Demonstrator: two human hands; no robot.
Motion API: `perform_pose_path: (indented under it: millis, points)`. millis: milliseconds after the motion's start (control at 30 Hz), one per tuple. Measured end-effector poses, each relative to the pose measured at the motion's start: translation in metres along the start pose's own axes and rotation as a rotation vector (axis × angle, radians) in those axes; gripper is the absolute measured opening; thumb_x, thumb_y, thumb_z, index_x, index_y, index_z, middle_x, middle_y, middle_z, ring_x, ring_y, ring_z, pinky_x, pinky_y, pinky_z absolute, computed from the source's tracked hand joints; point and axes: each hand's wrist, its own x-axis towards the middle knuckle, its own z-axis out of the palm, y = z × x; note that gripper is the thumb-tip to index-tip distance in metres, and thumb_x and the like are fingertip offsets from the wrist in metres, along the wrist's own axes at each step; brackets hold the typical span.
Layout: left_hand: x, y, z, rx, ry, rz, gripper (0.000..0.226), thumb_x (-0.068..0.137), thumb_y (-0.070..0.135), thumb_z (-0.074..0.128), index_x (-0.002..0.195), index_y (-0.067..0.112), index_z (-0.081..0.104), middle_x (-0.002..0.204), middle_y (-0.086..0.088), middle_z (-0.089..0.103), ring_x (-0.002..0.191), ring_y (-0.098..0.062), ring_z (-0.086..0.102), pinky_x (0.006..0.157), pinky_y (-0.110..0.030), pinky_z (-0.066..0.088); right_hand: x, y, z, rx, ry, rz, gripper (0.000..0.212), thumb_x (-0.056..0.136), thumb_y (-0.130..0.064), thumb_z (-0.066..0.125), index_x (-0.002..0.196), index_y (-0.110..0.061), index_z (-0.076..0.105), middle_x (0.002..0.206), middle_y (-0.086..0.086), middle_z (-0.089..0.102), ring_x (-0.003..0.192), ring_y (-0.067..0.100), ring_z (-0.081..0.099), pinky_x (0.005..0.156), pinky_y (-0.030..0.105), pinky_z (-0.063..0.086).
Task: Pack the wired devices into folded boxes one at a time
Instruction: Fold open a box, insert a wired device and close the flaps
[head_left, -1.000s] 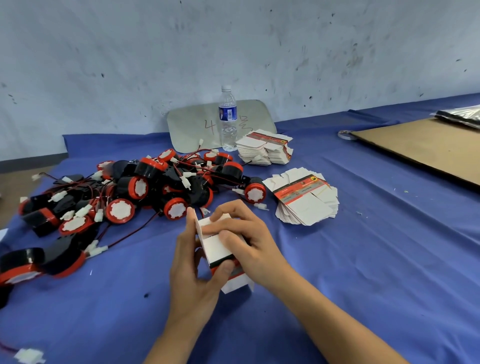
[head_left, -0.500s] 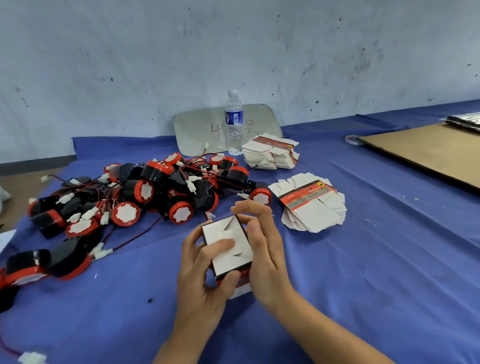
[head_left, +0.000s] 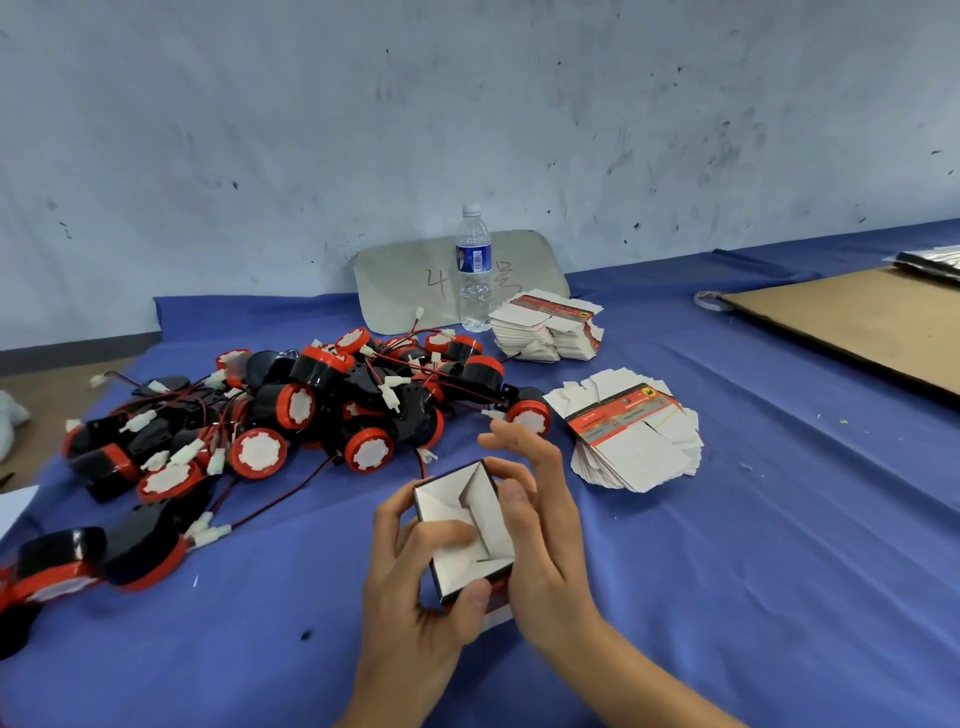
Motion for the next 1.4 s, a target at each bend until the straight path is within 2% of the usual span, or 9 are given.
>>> perform_pose_path:
  millis: [433, 567, 767, 867, 933, 1067, 1167, 1300, 1400]
  points:
    - [0.002, -0.001, -0.005, -0.074, 0.011, -0.072, 0.083, 0.084, 0.081, 0.035, 0.153, 0.038, 0.019, 0.154, 0.026, 0.028, 0.135, 0.003, 0.038, 0.095, -0.012, 0.043, 0.011, -0.003, -0.008, -0.047, -0.400, 0.117, 0.071, 0.071, -0.043, 0.066, 0.137, -0.028, 0.046, 0.132, -0.006, 0.048, 0.119, 0.009, 0.050, 0.098, 0.028, 0.044]
    - [0.000, -0.008, -0.011, -0.238, 0.075, -0.109, 0.071, 0.089, 0.073, 0.038, 0.150, 0.037, 0.031, 0.159, 0.007, 0.027, 0.145, -0.021, 0.028, 0.109, -0.055, 0.036, 0.013, 0.005, -0.008, -0.074, -0.391, 0.183, 0.060, 0.067, -0.055, 0.072, 0.123, -0.041, 0.058, 0.125, -0.011, 0.054, 0.119, 0.010, 0.052, 0.097, 0.028, 0.046]
    - [0.016, -0.008, -0.018, -0.292, 0.252, -0.341, 0.045, 0.098, 0.056, 0.038, 0.136, 0.031, 0.040, 0.148, 0.010, 0.040, 0.139, -0.010, 0.037, 0.111, -0.028, 0.027, 0.029, 0.010, -0.019, 0.554, -0.003, 0.767, 0.050, 0.082, -0.065, 0.049, 0.082, -0.026, 0.080, 0.091, 0.001, 0.076, 0.086, 0.014, 0.072, 0.066, 0.026, 0.057]
    - [0.024, -0.012, -0.008, -0.413, 0.167, -0.529, 0.052, 0.100, -0.005, 0.036, 0.143, 0.023, 0.031, 0.140, -0.001, 0.046, 0.114, -0.012, 0.057, 0.095, -0.024, 0.043, 0.029, 0.022, -0.024, 0.651, -0.006, 0.920, 0.060, 0.095, -0.058, 0.036, 0.098, -0.013, 0.075, 0.102, 0.015, 0.073, 0.088, 0.033, 0.072, 0.060, 0.038, 0.059]
    - [0.015, -0.011, -0.004, -0.363, 0.160, -0.518, 0.048, 0.097, -0.002, 0.042, 0.138, 0.023, 0.041, 0.124, 0.007, 0.058, 0.097, 0.002, 0.062, 0.081, -0.011, 0.047, 0.023, 0.029, -0.017, 0.519, -0.087, 0.970, 0.054, 0.100, -0.048, 0.037, 0.102, -0.006, 0.071, 0.096, 0.019, 0.073, 0.082, 0.039, 0.071, 0.055, 0.039, 0.059]
    - [0.012, -0.026, -0.011, -0.419, 0.280, -0.582, 0.027, 0.092, 0.028, 0.052, 0.118, 0.028, 0.058, 0.097, 0.007, 0.071, 0.089, -0.010, 0.068, 0.068, -0.031, 0.057, 0.013, 0.037, -0.014, -0.078, -0.339, 0.711, 0.036, 0.102, -0.028, 0.043, 0.081, -0.005, 0.060, 0.059, 0.010, 0.063, 0.046, 0.021, 0.062, 0.047, 0.035, 0.054]
    - [0.026, -0.037, -0.012, -0.545, 0.330, -0.736, 0.035, 0.096, 0.032, 0.048, 0.129, 0.024, 0.054, 0.120, -0.004, 0.065, 0.109, -0.027, 0.061, 0.080, -0.045, 0.053, 0.013, 0.044, -0.018, -0.499, -0.414, 0.365, 0.022, 0.096, -0.021, 0.055, 0.076, -0.016, 0.061, 0.064, 0.001, 0.065, 0.051, 0.009, 0.058, 0.062, 0.034, 0.054]
    - [0.011, -0.028, -0.010, -0.351, 0.263, -0.526, 0.074, 0.078, 0.045, 0.072, 0.136, 0.050, 0.027, 0.151, 0.009, 0.026, 0.115, 0.013, 0.049, 0.089, -0.018, 0.048, 0.009, 0.046, -0.015, -0.523, -0.419, 0.153, 0.023, 0.091, -0.009, 0.053, 0.107, -0.020, 0.067, 0.099, -0.009, 0.065, 0.074, 0.001, 0.054, 0.066, 0.016, 0.046]
    - [0.007, -0.028, -0.011, -0.264, 0.160, -0.460, 0.122, 0.039, 0.093, 0.062, 0.139, 0.050, 0.008, 0.156, 0.015, 0.010, 0.133, -0.003, 0.036, 0.101, -0.028, 0.036, 0.007, 0.048, -0.010, -0.463, -0.303, 0.150, 0.036, 0.087, -0.005, 0.050, 0.116, -0.023, 0.061, 0.111, -0.016, 0.054, 0.080, 0.004, 0.055, 0.064, 0.014, 0.042]
